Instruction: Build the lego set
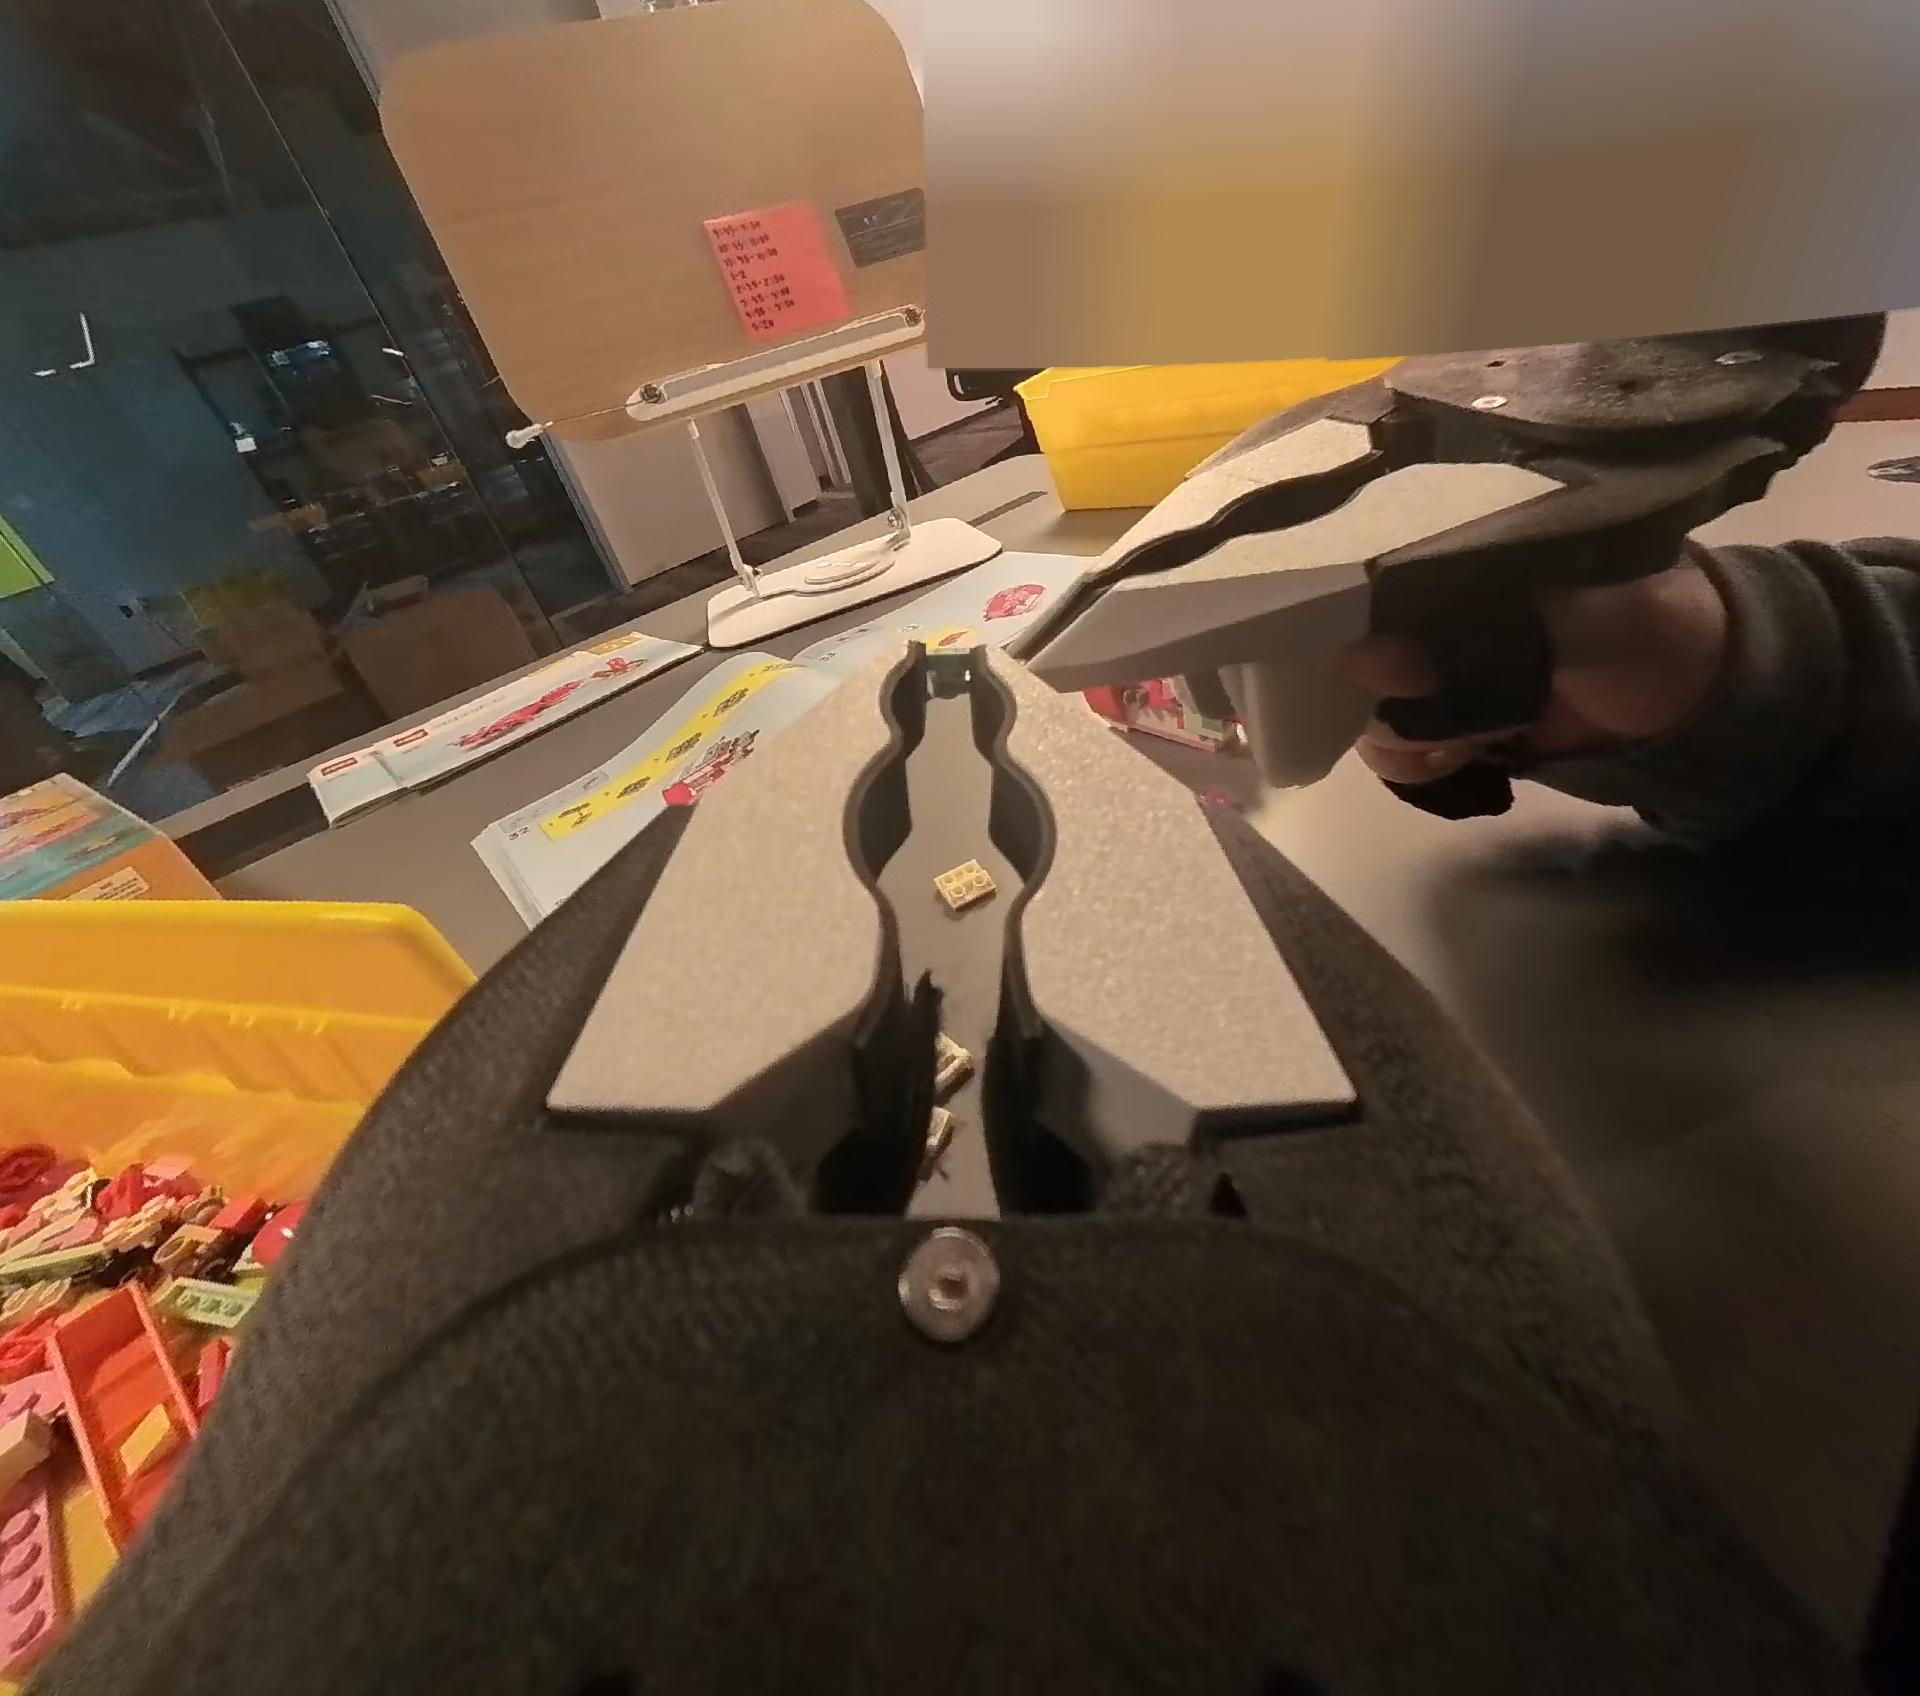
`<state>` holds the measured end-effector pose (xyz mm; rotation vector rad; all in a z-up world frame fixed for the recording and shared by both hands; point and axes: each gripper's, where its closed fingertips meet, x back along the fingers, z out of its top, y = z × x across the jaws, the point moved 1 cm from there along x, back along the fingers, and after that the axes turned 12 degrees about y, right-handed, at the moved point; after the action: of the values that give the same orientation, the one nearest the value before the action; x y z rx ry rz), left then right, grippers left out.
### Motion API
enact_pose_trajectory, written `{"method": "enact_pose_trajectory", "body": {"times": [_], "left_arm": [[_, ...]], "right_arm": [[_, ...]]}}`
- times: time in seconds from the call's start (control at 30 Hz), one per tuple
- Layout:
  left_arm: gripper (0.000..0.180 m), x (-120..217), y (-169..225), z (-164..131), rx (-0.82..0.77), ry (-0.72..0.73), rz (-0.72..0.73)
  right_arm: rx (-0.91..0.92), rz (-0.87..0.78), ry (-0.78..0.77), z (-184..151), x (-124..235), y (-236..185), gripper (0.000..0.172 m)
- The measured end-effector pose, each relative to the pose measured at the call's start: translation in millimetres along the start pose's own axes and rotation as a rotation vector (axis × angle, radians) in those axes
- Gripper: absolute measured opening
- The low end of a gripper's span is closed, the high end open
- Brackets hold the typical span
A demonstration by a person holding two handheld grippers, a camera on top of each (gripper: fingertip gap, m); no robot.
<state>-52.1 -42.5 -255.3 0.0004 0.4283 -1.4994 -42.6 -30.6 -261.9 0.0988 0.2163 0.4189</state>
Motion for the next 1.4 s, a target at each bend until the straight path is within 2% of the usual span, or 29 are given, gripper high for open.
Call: {"method": "enact_pose_trajectory", "body": {"times": [0.1, 0.27, 0.33, 0.53, 0.87, 0.93, 1.03, 1.17, 1.27, 1.4], "left_arm": [[0.007, 1.0, -3.7, 0.3, -0.001, 0.0, 0.024], [0.007, 9.3, -8.8, -4.1, 0.065, -0.051, 0.063], [0.007, 17.4, -4.2, -8.7, 0.096, -0.098, 0.061], [0.007, 38.0, 13.3, -15.3, 0.176, -0.206, 0.029], [0.007, 38.7, 28.6, -16.7, 0.173, -0.239, -0.016], [0.007, 37.2, 30.5, -16.5, 0.176, -0.237, -0.022], [0.007, 35.7, 32.8, -16.5, 0.182, -0.238, -0.032], [0.007, 34.7, 35.8, -14.3, 0.215, -0.225, -0.049], [0.007, 34.1, 38.1, -10.0, 0.265, -0.2, -0.065], [0.007, 33.2, 44.7, -2.0, 0.347, -0.159, -0.119]], "right_arm": [[-0.015, -0.018, -0.061, -9.6, -0.3, 4.1, 0.001], [-0.243, 0.025, -0.419, -61.1, 8.1, -12.4, 0.001], [-0.277, 0.024, -0.523, -72.7, 17.9, -23.9, 0.001], [-0.251, -0.022, -0.649, -84.7, 39.6, -40.1, 0.001], [-0.215, -0.053, -0.67, -86.8, 47.5, -42.6, 0.002], [-0.231, -0.048, -0.666, -86.0, 47.5, -43.7, 0.013], [-0.245, -0.042, -0.654, -82.7, 48.2, -42.9, 0.021], [-0.252, -0.005, -0.545, -62.7, 43.2, -39.8, 0.024], [-0.23, 0.025, -0.395, -38.7, 35.9, -36.8, 0.029], [-0.046, 0.085, -0.257, -12.3, 32.4, -38.7, 0.024]]}}
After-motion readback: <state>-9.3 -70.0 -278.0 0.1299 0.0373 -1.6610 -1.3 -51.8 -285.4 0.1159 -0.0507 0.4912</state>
